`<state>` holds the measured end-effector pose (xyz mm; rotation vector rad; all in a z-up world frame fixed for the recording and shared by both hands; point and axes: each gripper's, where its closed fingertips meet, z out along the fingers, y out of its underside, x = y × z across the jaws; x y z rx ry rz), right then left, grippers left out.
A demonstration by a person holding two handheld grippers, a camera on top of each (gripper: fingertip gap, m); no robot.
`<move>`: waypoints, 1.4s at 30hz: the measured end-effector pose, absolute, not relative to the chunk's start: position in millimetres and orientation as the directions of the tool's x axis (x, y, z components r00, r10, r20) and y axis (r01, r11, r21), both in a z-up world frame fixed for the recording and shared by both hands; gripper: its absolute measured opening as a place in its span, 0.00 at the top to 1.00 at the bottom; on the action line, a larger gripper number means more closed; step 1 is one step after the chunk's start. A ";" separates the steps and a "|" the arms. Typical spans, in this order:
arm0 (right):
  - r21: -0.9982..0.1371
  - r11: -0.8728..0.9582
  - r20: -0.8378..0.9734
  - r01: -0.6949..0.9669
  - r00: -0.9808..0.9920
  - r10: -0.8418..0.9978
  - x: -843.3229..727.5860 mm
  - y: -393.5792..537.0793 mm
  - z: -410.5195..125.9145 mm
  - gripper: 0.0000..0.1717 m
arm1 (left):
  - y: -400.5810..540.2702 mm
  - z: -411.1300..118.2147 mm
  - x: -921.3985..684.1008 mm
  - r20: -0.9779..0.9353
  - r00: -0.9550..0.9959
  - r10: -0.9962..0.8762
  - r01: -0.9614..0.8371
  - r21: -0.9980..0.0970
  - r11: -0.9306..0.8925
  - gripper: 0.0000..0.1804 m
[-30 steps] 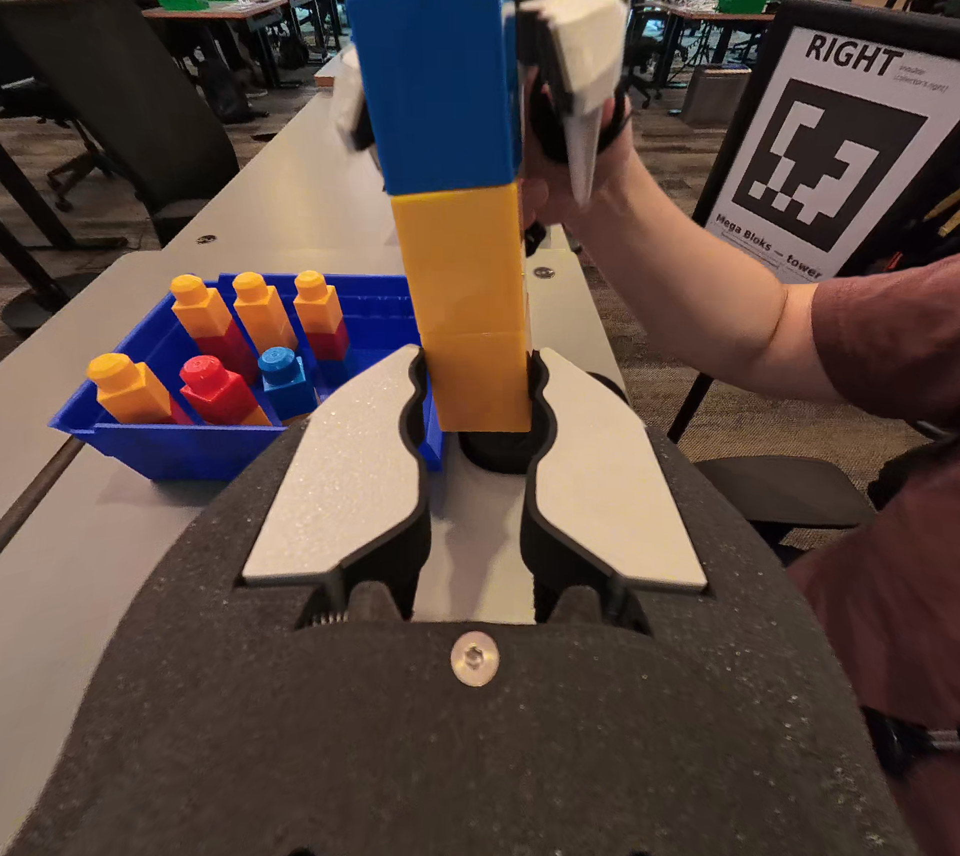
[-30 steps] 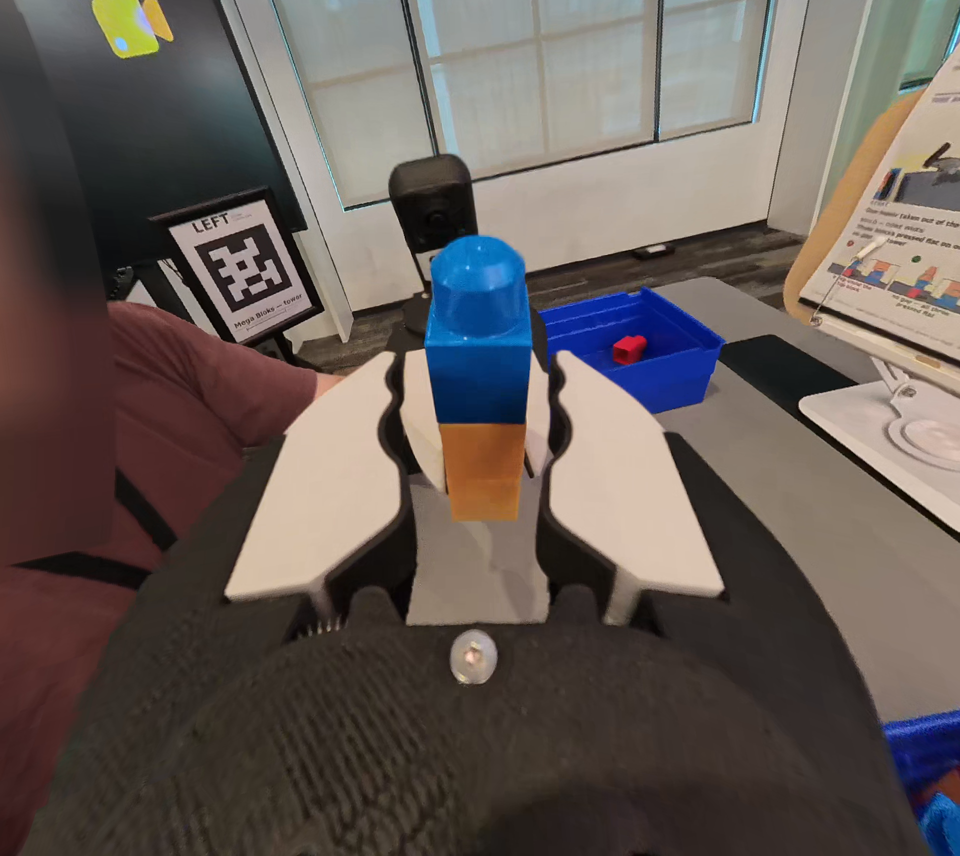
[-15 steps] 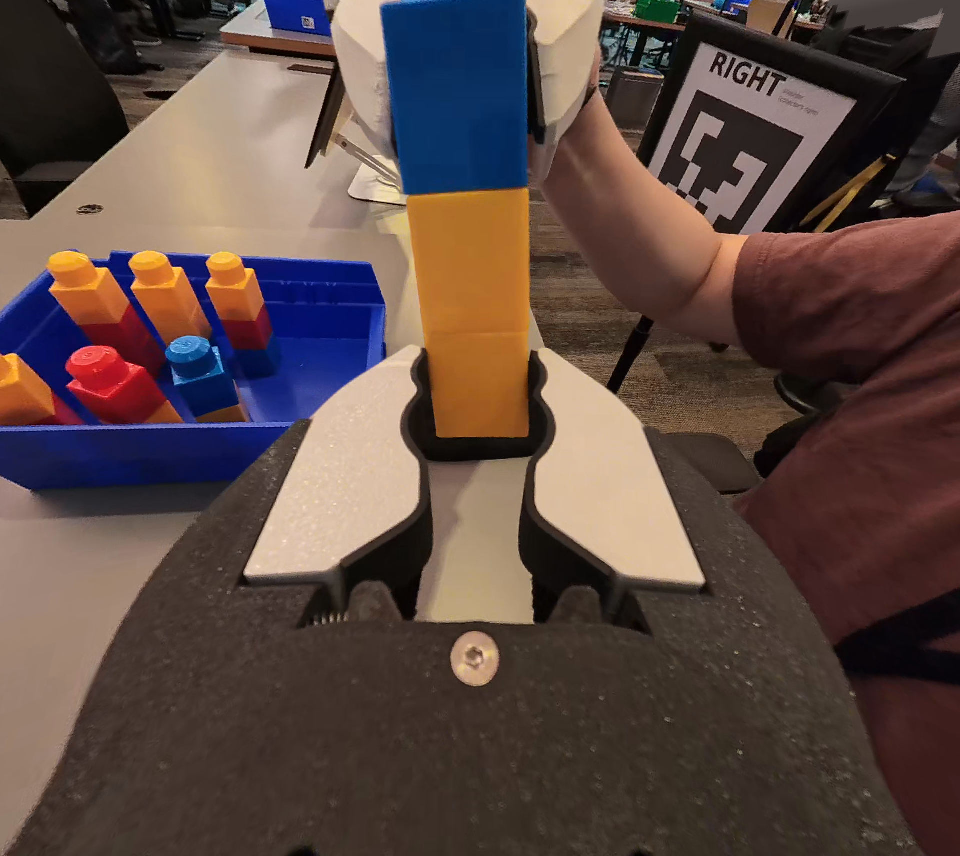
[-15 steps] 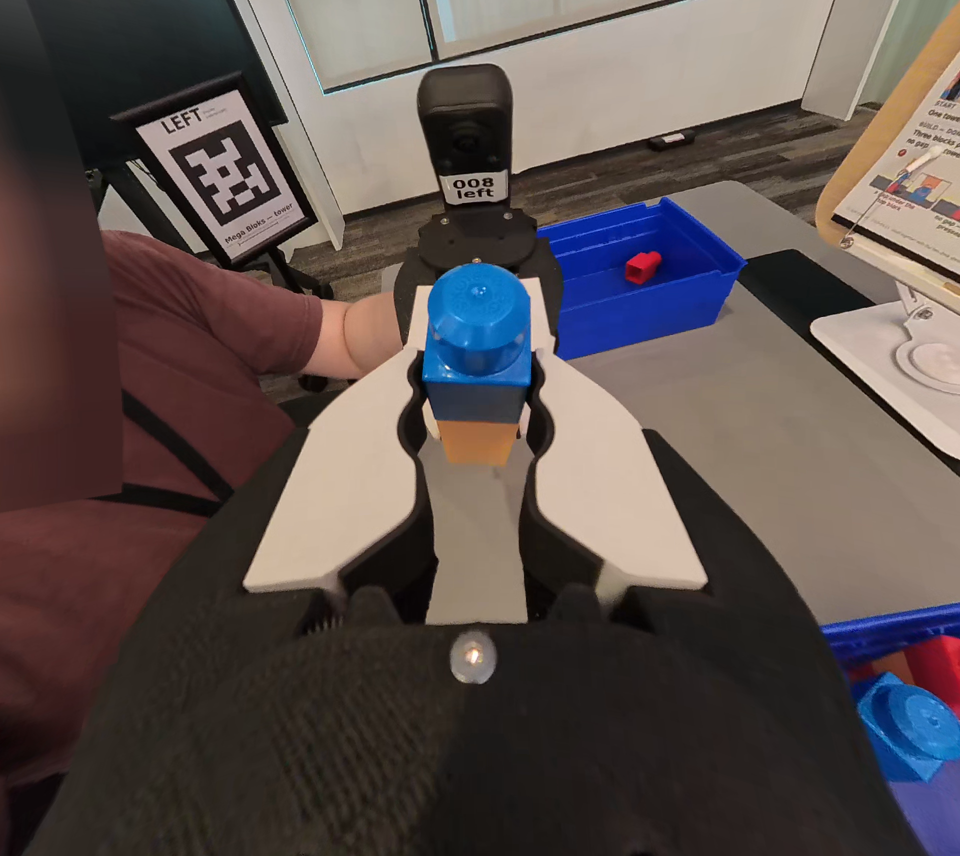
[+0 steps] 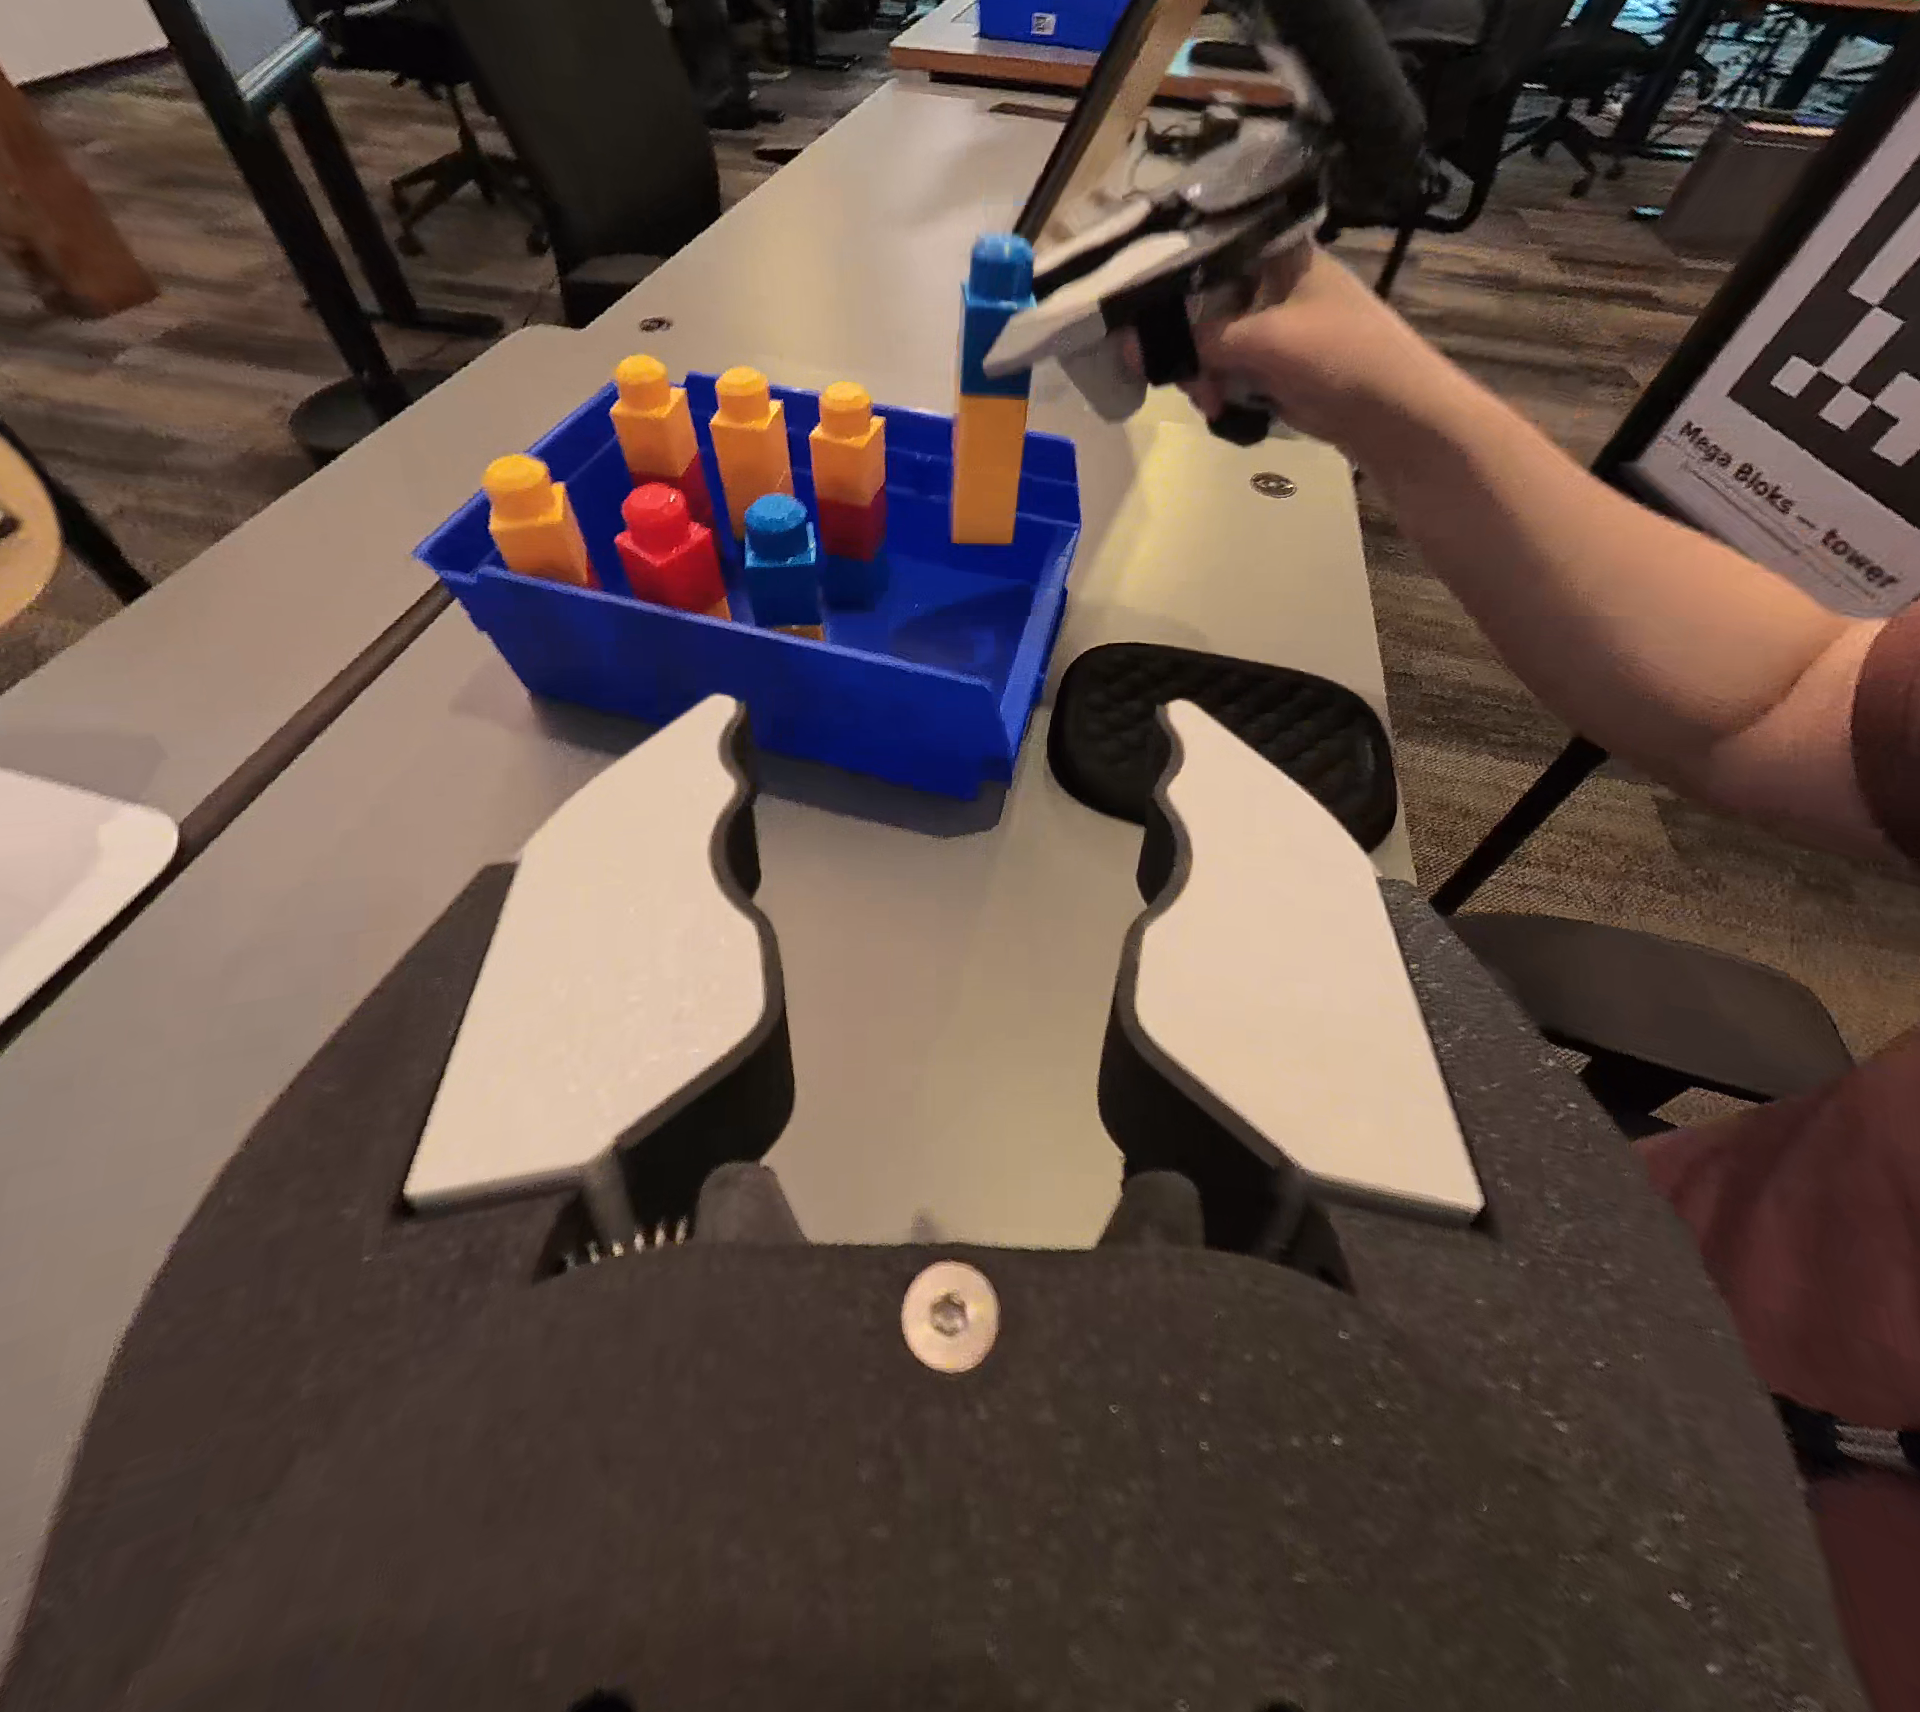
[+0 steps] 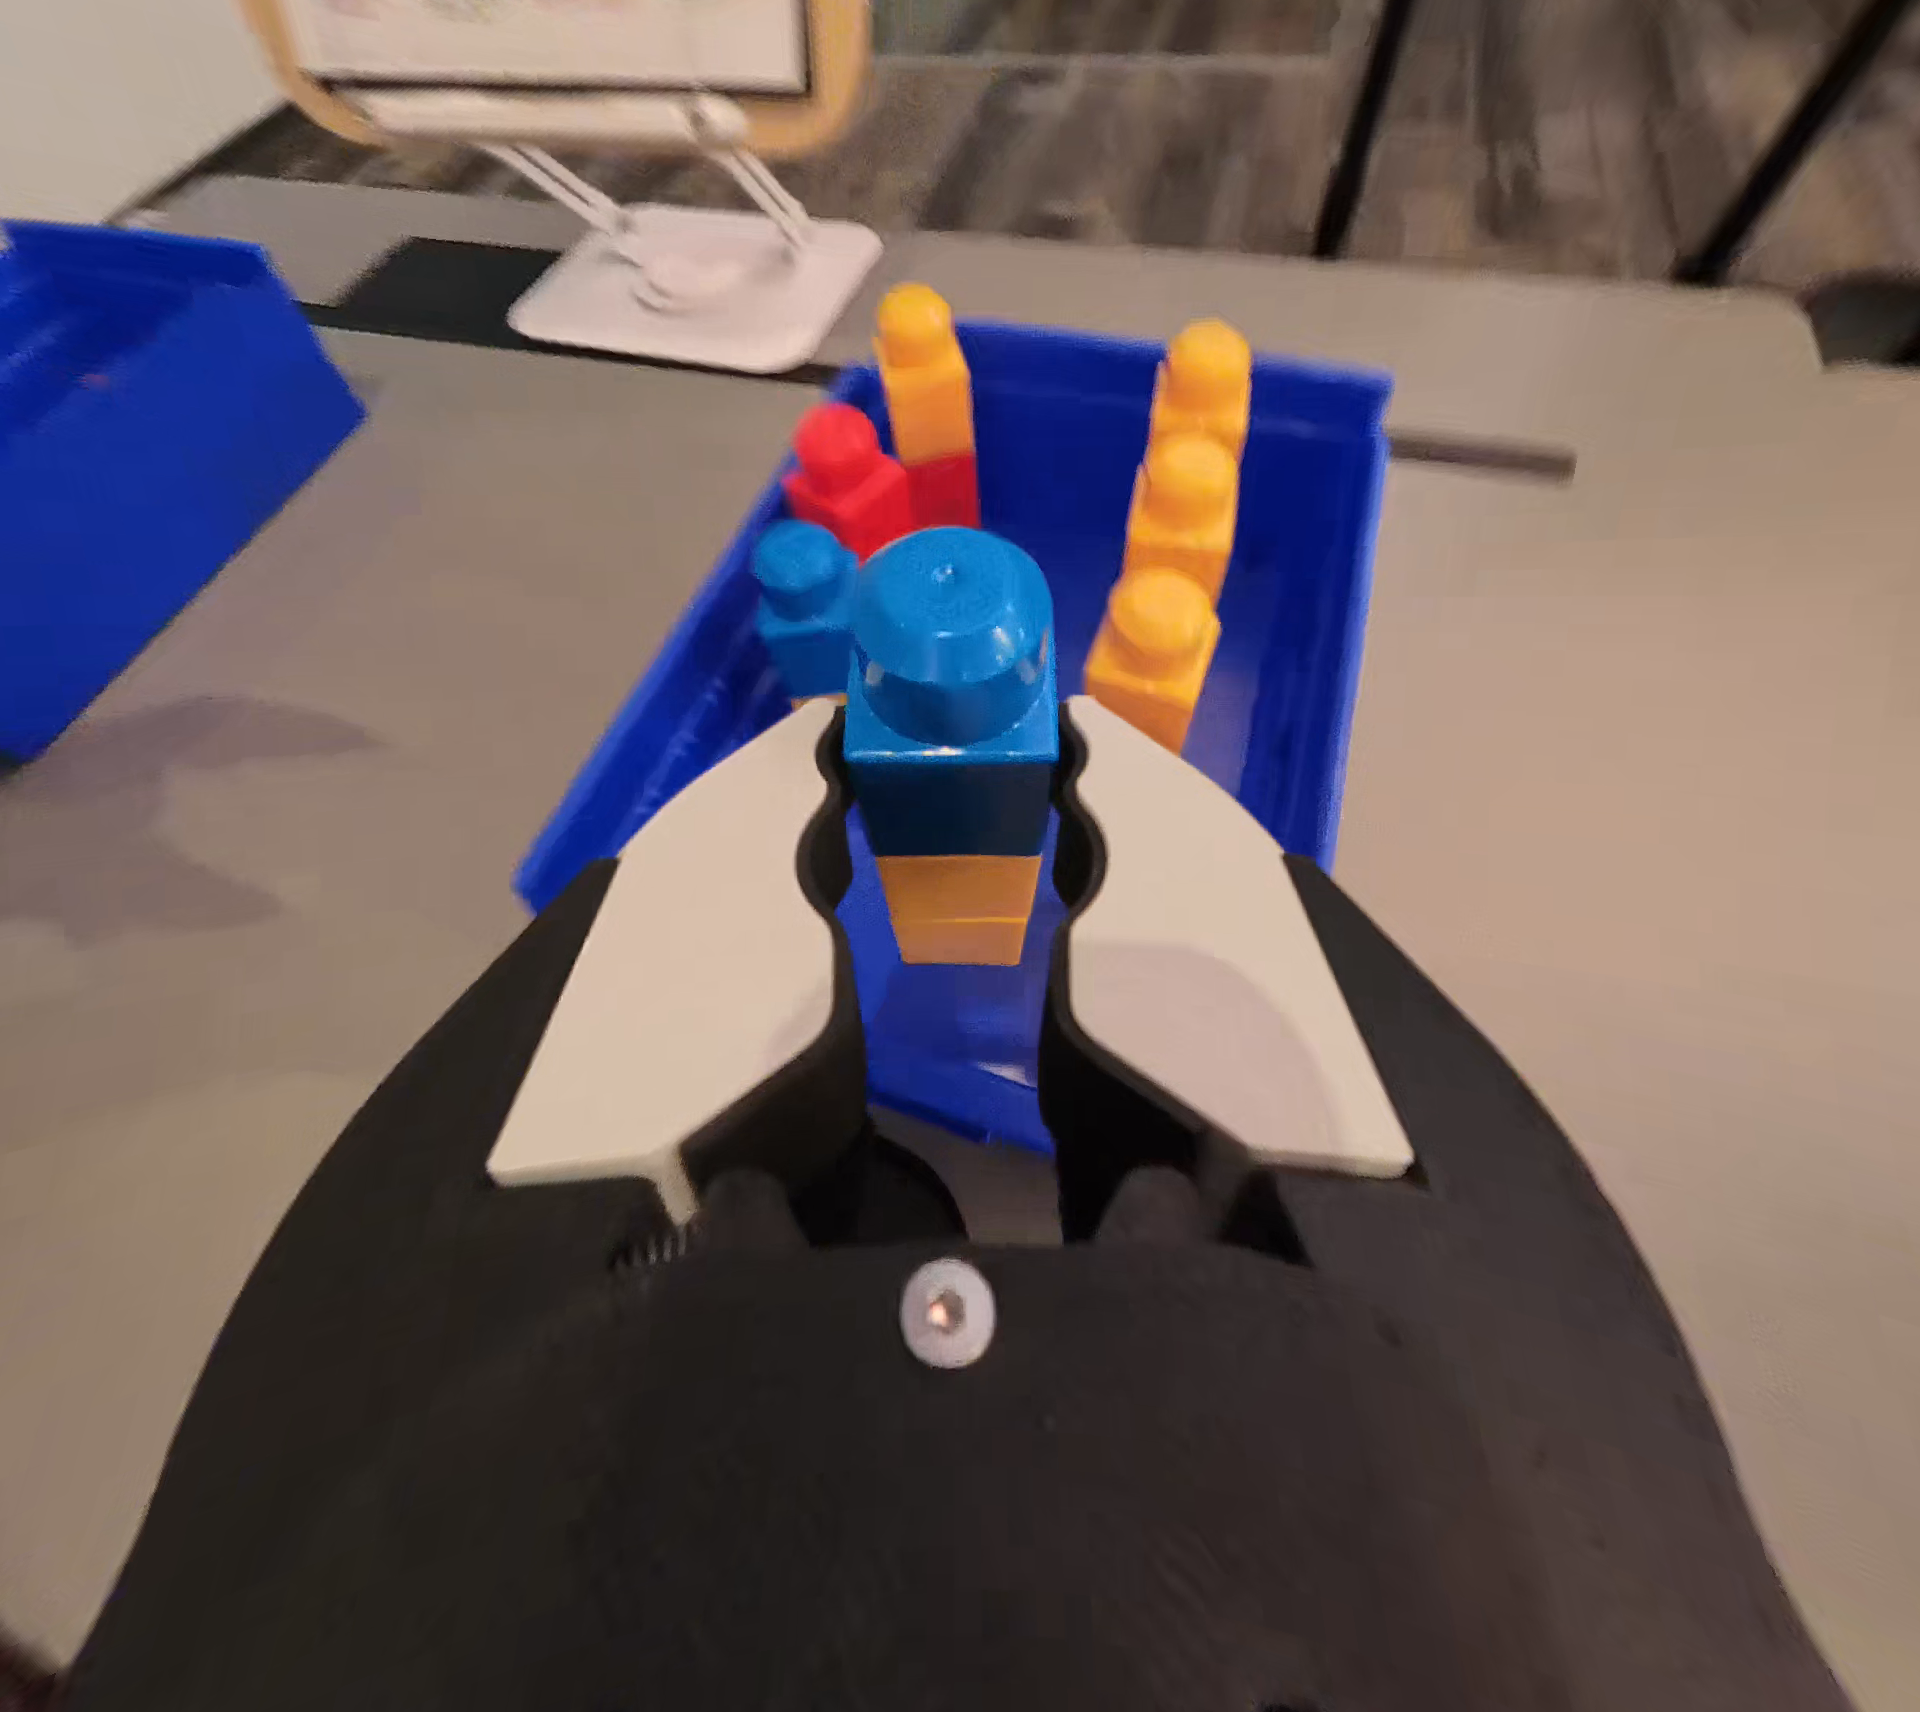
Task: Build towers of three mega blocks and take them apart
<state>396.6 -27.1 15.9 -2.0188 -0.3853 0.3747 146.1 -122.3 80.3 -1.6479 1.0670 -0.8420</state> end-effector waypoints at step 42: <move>-0.964 -0.258 -0.054 0.069 0.895 0.442 364.0 -69.6 23.6 0.66 | 36.9 -126.4 -140.8 0.158 0.968 -0.194 -0.117 -0.402 -0.908 0.64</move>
